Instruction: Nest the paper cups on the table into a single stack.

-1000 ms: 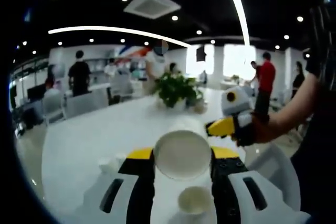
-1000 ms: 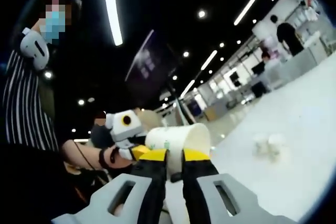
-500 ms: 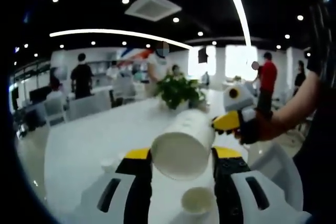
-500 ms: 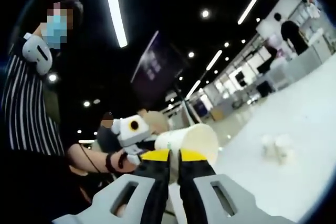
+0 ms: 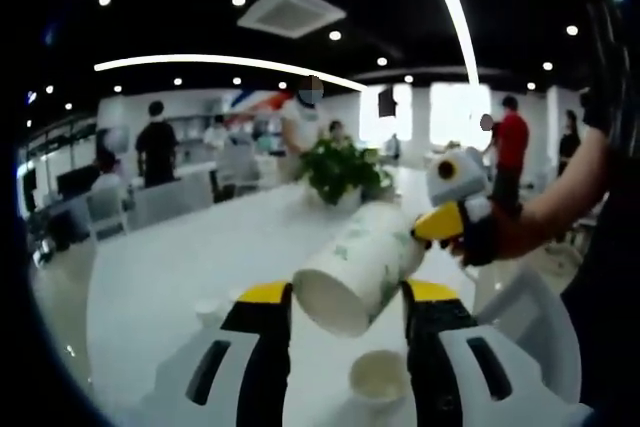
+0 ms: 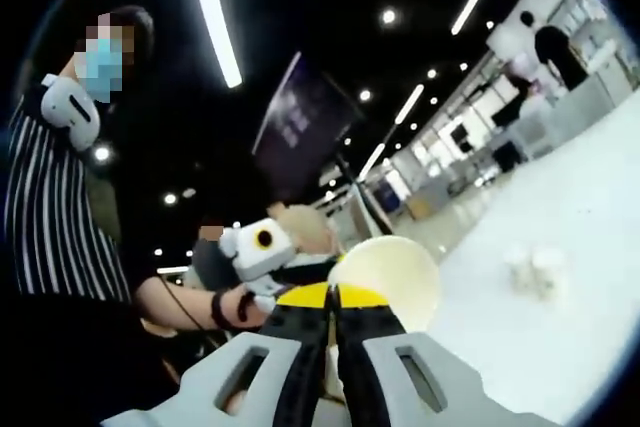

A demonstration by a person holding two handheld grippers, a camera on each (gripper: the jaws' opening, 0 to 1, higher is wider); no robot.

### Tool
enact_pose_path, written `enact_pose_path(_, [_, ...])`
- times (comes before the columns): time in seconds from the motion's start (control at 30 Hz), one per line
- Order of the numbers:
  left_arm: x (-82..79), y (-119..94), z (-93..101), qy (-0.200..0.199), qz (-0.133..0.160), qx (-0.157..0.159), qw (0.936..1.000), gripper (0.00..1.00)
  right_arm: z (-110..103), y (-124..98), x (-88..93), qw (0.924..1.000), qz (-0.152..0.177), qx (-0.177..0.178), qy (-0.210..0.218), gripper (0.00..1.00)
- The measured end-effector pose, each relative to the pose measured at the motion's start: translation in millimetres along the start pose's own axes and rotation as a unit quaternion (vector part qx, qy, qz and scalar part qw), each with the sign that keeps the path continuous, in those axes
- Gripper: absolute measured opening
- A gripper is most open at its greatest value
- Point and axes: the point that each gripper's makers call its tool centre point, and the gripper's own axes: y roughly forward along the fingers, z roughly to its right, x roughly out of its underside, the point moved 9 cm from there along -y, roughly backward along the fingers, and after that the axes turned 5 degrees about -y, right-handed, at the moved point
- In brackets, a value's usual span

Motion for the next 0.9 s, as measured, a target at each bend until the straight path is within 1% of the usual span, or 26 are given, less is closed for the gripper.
enact_pose_path(0.2, [3.3,0.6,-0.4,0.004,0.0,-0.002,1.0,0.43,0.6,-0.1,-1.0,1.0,-0.004,0.001,0.004,0.0])
enact_pose_path(0.3, [5.4,0.7,-0.4,0.005,-0.003,-0.003,1.0,0.44,1.5,-1.2,-0.8,0.9999,-0.009,0.006,0.002,0.0])
enact_pose_path(0.37, [8.8,0.9,-1.5,0.006,-0.007,-0.006,0.9999,0.48,1.1,-0.7,0.5,0.9996,-0.024,0.009,-0.012,0.0])
enact_pose_path(0.4, [10.4,0.7,-1.8,0.002,-0.005,-0.009,0.9999,0.51,0.4,0.1,2.2,0.9989,-0.039,0.013,-0.022,0.0])
enact_pose_path(0.43, [11.3,0.2,-2.3,0.002,-0.003,-0.011,0.9999,0.53,-0.5,0.7,3.0,0.9985,-0.047,0.013,-0.026,0.0])
enact_pose_path(0.53, [13.6,-1.4,-3.8,-0.001,-0.001,-0.019,0.9998,0.57,-0.2,1.0,3.1,0.9984,-0.047,0.013,-0.027,0.0])
enact_pose_path(0.67, [16.6,-2.7,-3.8,-0.001,-0.003,-0.019,0.9998,0.57,1.6,0.7,1.8,0.9985,-0.049,0.018,-0.017,0.0])
enact_pose_path(0.8, [20.0,-3.0,-5.2,-0.008,-0.004,-0.023,0.9997,0.61,0.3,1.8,-1.3,0.9979,-0.056,0.021,-0.023,0.0])
enact_pose_path(0.9, [22.4,-3.3,-5.4,-0.01,-0.006,-0.028,0.9995,0.65,0.4,2.5,-2.1,0.9968,-0.067,0.023,-0.036,0.0])
